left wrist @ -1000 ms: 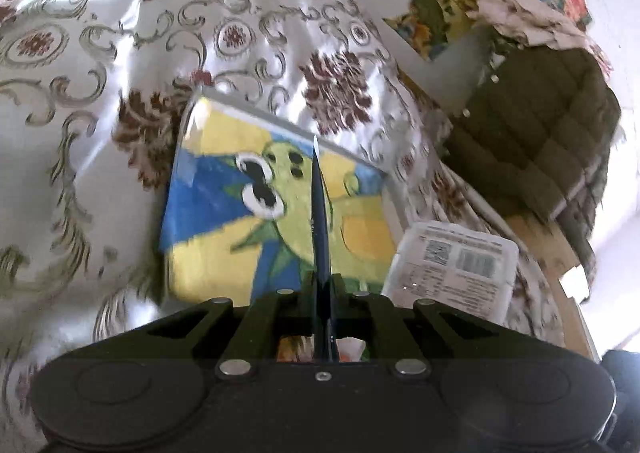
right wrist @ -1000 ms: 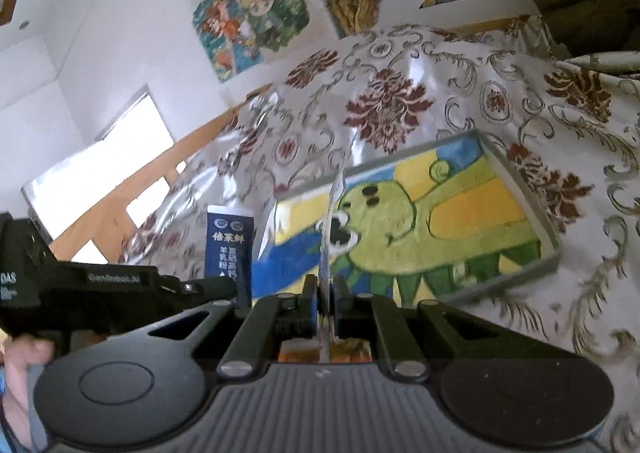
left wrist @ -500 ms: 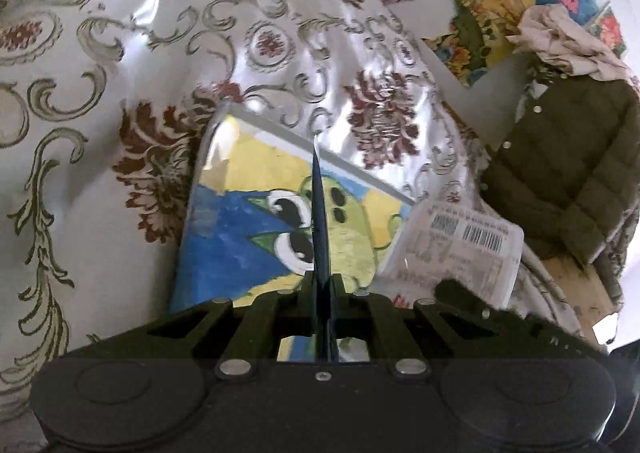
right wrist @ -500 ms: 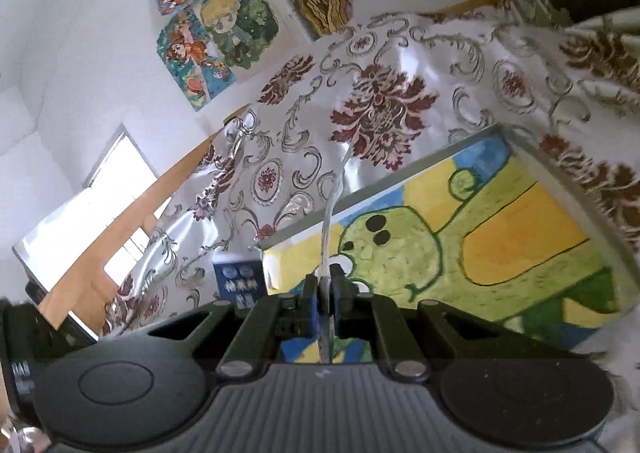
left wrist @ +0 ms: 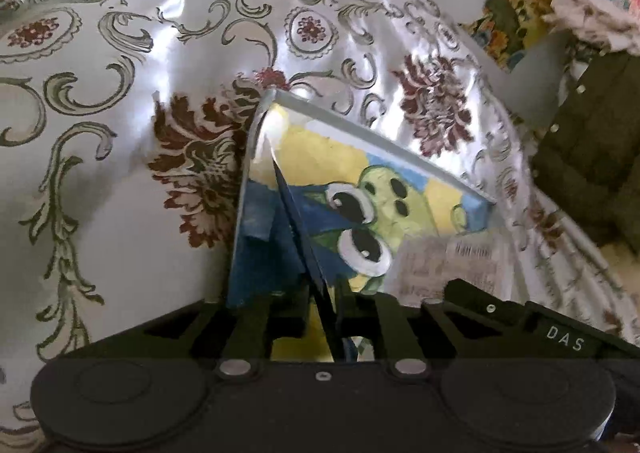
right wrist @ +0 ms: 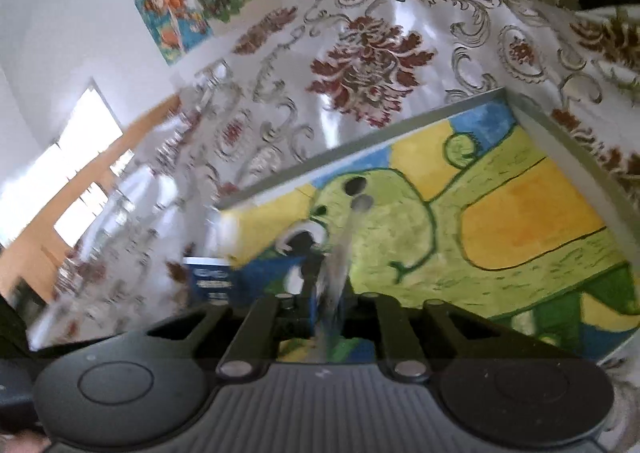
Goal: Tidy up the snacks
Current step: 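Carry both snacks over the grey tray and open both tools to drop them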
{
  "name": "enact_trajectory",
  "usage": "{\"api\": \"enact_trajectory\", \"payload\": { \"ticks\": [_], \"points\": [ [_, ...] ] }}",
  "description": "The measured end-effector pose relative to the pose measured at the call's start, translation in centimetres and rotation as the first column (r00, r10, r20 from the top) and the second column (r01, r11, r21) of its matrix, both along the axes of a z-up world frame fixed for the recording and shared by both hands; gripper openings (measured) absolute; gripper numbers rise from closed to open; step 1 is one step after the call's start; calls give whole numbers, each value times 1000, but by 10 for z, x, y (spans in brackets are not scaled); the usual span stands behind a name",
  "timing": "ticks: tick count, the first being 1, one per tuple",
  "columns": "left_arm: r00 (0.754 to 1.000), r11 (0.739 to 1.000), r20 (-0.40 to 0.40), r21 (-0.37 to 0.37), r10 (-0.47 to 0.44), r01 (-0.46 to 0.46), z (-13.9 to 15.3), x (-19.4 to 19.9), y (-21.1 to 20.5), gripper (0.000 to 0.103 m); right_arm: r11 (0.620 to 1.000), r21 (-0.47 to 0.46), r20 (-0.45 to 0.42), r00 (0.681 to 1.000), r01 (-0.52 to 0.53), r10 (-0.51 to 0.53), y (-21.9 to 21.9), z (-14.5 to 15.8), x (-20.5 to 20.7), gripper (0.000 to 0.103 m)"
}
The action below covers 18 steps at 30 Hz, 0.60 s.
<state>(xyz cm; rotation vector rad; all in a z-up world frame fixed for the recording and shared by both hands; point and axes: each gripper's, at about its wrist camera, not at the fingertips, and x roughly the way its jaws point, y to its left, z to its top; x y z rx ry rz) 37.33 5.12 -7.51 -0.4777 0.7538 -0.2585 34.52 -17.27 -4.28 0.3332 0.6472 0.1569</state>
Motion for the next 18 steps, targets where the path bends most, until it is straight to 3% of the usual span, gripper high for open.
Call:
{"api": "enact_trajectory", "payload": {
  "ticks": [1, 2, 3, 4, 5, 9, 12, 18],
  "points": [
    [1000, 1000, -1, 17, 4, -4, 1, -1, -2, 20, 1000, -19, 1, 1000, -3, 3, 0, 1, -1, 23],
    [1000, 999, -1, 31, 10, -10, 2, -3, -2, 29, 999, -45, -4, 1000, 0, 0, 1, 2, -2, 32],
    [1000, 998, 3, 55, 20, -21, 4, -5, -4, 45, 998, -70, -11, 1000, 5, -6, 2, 3, -3, 44],
    [999, 997, 14, 74, 29, -30, 6, -7, -5, 50, 996, -88, -17, 1000, 9, -10, 2, 4, -4, 49],
    [999, 996, 30, 88, 31, -34, 9, -10, -7, 62, 994, -106, -22, 1000, 14, -17, 2, 5, -5, 55],
    [995, 983, 94, 183, 18, -35, 25, -20, -17, 83, 988, -152, -19, 999, 29, -32, -2, 11, -10, 73],
    [991, 966, 132, 251, 27, -60, 34, -31, -23, 94, 985, -164, -7, 999, 51, -52, -8, 18, -18, 81],
    [985, 959, 170, 269, 40, -86, 50, -52, -22, 101, 980, -177, 59, 995, 85, -76, -23, 42, -45, 97]
  ]
}}
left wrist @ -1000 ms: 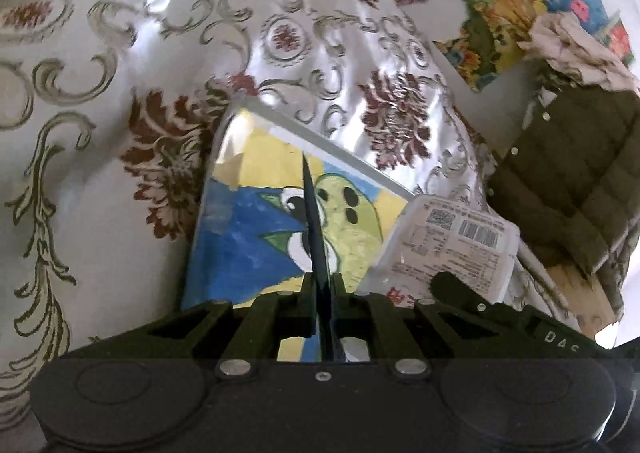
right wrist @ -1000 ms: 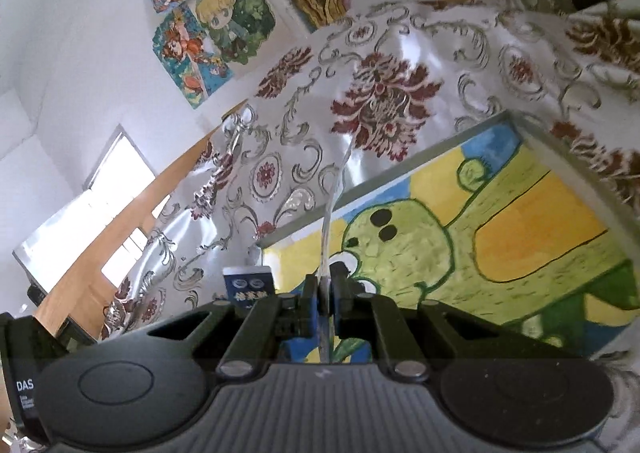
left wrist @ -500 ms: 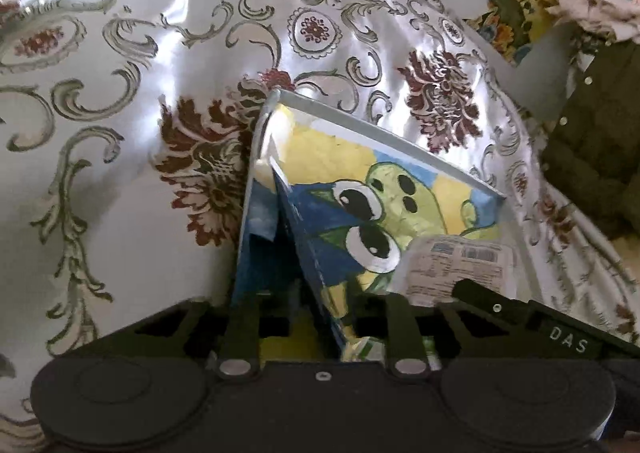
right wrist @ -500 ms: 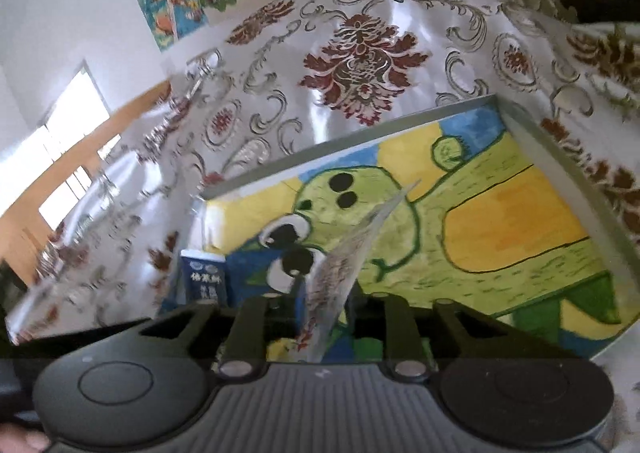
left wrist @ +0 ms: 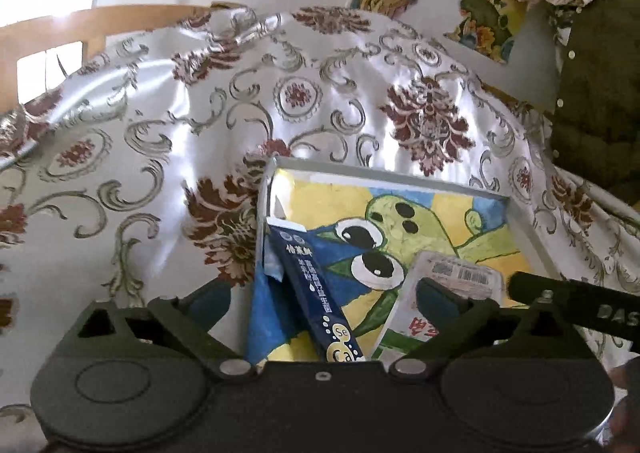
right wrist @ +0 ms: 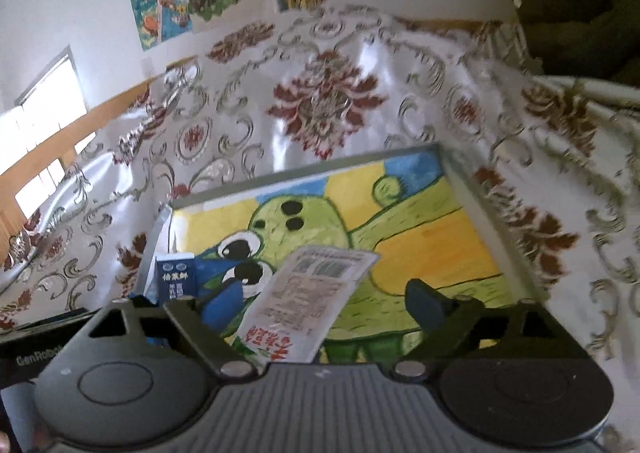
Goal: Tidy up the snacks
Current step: 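Carry both snacks over the grey tray and open both tools to drop them, then raise both tools away from the tray back toward the remaining snacks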
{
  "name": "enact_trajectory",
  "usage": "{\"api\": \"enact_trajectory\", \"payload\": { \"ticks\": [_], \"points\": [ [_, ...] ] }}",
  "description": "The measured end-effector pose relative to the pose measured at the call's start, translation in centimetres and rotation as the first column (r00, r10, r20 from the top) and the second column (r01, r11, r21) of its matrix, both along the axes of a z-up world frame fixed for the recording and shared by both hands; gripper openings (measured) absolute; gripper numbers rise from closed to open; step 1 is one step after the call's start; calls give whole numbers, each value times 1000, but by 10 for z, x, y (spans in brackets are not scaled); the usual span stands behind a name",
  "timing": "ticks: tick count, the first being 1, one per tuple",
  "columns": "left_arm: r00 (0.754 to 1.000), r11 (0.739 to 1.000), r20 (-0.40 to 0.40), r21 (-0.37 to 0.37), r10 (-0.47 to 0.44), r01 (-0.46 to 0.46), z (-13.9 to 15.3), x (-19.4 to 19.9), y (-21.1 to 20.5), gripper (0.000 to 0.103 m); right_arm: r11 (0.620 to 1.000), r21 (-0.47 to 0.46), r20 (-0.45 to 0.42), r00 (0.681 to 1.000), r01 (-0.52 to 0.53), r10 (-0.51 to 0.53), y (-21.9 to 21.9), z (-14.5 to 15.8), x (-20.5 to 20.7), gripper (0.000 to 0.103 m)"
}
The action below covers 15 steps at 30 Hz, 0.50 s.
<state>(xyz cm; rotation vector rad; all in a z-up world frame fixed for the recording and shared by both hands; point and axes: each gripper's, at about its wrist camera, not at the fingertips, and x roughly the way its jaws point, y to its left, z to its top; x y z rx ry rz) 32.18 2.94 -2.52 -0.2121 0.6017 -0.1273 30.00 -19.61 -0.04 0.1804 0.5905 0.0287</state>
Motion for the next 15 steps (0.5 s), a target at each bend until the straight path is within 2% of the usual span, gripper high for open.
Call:
{"api": "enact_trajectory", "payload": {
  "ticks": [2, 6, 11, 15],
  "points": [
    [1000, 1000, 19, 3, 12, -12, 7, -10, 2, 102, 1000, -6, 29, 1000, 10, -10, -4, 8, -14, 103],
    [998, 999, 43, 23, 42, -43, 21, -33, 4, 102, 998, -47, 87, 996, 31, -27, -8, 30, -43, 103],
    [996, 994, 80, 98, 42, -50, 42, -65, 6, 102, 996, -76, 194, 980, 46, -30, -10, 50, -94, 103],
    [992, 990, 121, 136, 23, -40, 53, -100, 9, 102, 992, -128, 184, 983, 12, 12, -8, 51, -130, 103]
  ]
}}
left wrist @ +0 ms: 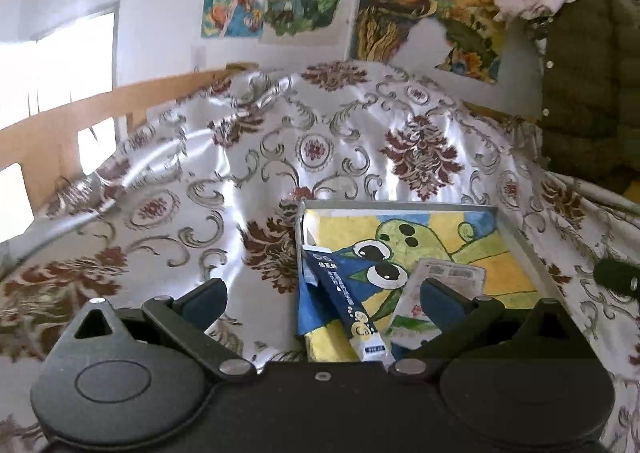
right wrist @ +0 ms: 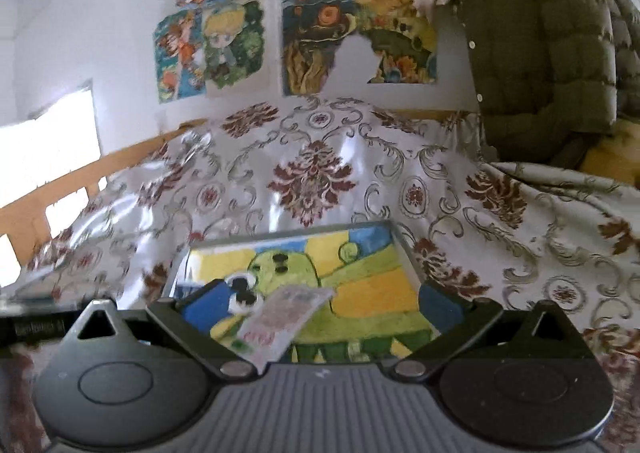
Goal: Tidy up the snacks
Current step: 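Raise both tools away from the tray back toward the remaining snacks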
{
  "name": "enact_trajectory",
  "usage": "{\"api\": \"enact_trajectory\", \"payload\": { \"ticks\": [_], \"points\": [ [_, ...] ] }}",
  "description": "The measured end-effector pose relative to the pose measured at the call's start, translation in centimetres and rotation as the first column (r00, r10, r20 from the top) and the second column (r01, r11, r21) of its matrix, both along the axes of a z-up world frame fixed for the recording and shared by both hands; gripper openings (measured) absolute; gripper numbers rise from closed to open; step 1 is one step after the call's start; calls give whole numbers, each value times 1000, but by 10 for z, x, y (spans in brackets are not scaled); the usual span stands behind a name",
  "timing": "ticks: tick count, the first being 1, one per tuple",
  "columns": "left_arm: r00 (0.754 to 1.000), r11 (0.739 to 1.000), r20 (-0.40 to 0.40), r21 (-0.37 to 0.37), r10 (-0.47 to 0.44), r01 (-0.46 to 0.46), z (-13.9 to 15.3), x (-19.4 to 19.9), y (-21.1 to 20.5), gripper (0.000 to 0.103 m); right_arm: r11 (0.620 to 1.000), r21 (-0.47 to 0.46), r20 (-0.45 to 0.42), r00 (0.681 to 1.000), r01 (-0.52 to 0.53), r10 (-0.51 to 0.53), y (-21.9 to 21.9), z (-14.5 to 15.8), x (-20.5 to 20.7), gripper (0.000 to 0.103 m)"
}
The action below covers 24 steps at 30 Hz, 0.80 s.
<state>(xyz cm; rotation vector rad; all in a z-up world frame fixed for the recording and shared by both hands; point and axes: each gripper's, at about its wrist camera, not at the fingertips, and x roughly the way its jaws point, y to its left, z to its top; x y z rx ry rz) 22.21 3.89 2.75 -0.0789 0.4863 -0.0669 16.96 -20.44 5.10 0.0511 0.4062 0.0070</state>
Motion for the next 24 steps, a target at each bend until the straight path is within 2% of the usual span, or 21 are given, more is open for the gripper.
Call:
{"api": "enact_trajectory", "payload": {
  "ticks": [4, 11, 17, 24],
  "points": [
    [999, 1000, 37, 10, -2, 2, 4, -36, 4, 102, 999, -14, -1, 999, -45, 45, -2, -5, -38, 103],
    [996, 999, 83, 31, -28, 26, 8, -88, 5, 102, 994, -98, -38, 999, -41, 38, -6, -17, -97, 103],
    [996, 993, 28, 74, -89, 87, -2, -120, -8, 102, 998, -57, -69, 998, 4, -8, -17, -19, -133, 103],
    [989, 987, -45, 77, -139, 142, -14, -139, -15, 102, 1000, 10, -156, 987, 28, -26, -24, -27, -153, 103]
  ]
}}
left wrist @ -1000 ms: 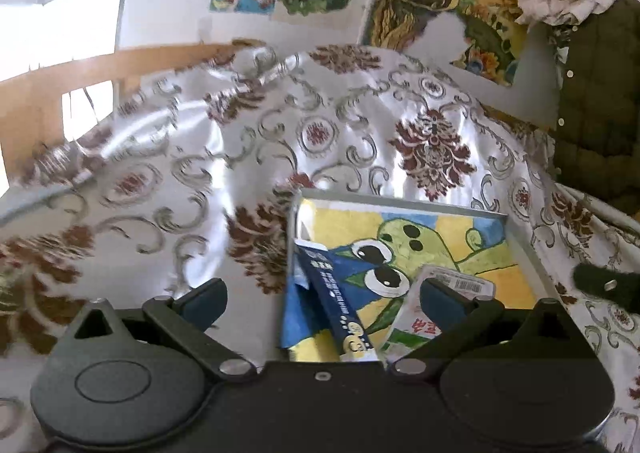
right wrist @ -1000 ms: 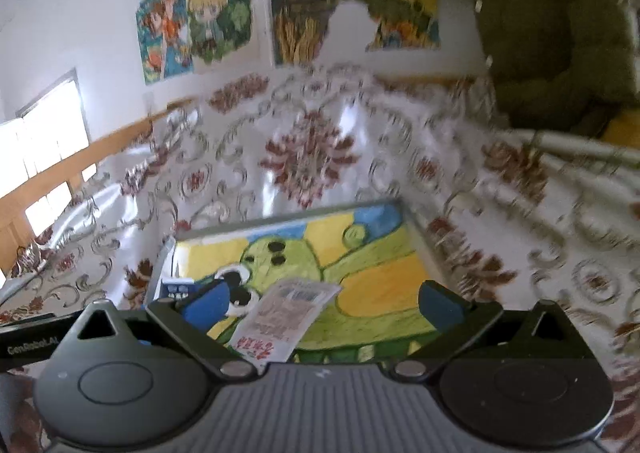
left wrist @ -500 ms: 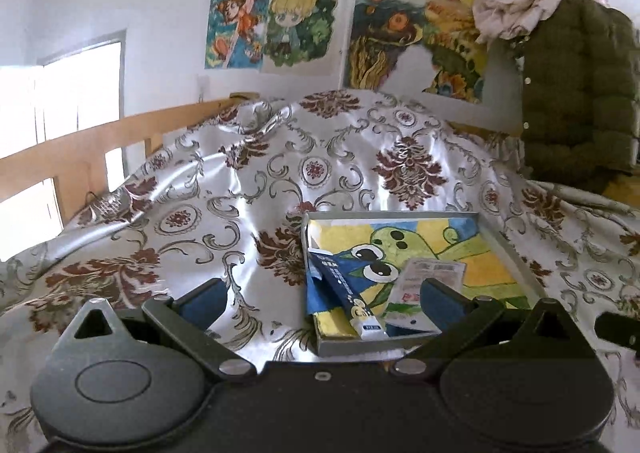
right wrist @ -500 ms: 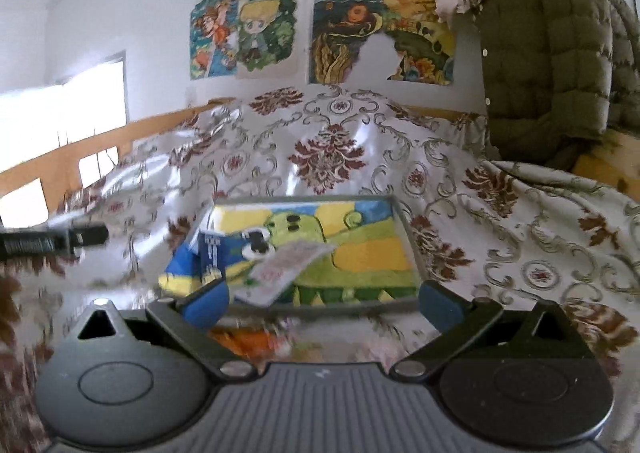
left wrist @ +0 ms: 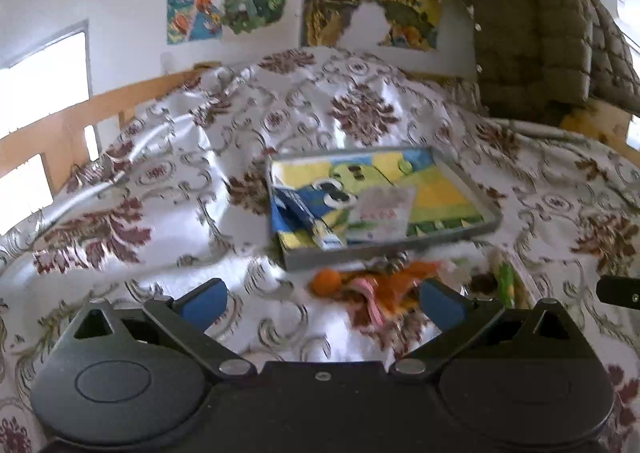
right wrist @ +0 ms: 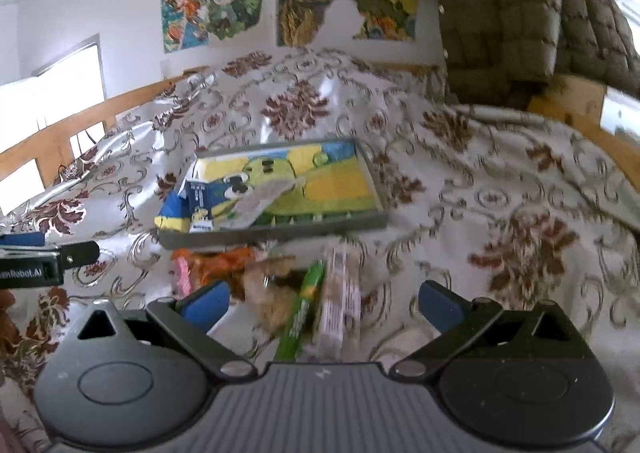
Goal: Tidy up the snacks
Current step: 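Raise both tools away from the tray back toward the remaining snacks, then lower left tool onto the silver foil packet while right tool reaches the green sausage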
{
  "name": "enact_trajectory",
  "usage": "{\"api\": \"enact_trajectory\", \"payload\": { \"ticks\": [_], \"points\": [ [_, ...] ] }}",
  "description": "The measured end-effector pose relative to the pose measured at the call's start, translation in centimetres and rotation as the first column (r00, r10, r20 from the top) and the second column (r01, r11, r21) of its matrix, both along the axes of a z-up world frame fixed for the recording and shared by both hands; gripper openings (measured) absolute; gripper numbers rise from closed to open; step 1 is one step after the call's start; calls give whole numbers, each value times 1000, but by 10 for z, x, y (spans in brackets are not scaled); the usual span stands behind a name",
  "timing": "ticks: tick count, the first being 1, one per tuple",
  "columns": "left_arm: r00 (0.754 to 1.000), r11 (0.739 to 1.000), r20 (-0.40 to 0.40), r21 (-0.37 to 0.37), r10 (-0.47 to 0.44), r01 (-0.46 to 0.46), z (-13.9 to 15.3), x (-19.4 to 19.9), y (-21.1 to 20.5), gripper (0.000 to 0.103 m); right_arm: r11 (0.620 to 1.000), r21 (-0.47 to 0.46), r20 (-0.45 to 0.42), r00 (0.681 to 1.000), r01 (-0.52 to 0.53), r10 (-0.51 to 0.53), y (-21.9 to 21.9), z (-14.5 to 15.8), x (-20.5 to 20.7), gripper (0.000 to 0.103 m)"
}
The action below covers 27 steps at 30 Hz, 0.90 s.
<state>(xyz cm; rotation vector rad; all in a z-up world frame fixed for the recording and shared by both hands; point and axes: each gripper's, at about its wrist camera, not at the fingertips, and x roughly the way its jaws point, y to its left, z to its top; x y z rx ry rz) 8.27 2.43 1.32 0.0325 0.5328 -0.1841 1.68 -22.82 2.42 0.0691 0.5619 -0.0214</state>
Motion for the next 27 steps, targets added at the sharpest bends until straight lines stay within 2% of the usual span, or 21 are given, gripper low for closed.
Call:
{"api": "enact_trajectory", "payload": {
  "ticks": [6, 10, 17, 23, 27],
  "points": [
    [994, 997, -93, 50, -51, 55, -17, -4, -8, 102, 999, 32, -47, 999, -15, 17, 2, -5, -2, 103],
    [983, 992, -163, 87, -81, 96, -30, -2, -16, 102, 999, 51, -120, 993, -11, 17, 2, -14, 5, 103],
    [965, 976, -225, 137, -135, 169, -45, 2, -29, 102, 990, 138, -235, 972, 30, 3, -6, -33, 17, 103],
    [926, 964, -317, 96, -207, 249, -57, 7, -36, 102, 970, 242, -267, 962, 3, 64, -7, -42, 25, 103],
    [908, 955, -339, 76, -246, 287, -61, 7, -41, 102, 955, 294, -279, 953, -30, 116, -2, -49, 35, 103]
  ]
}}
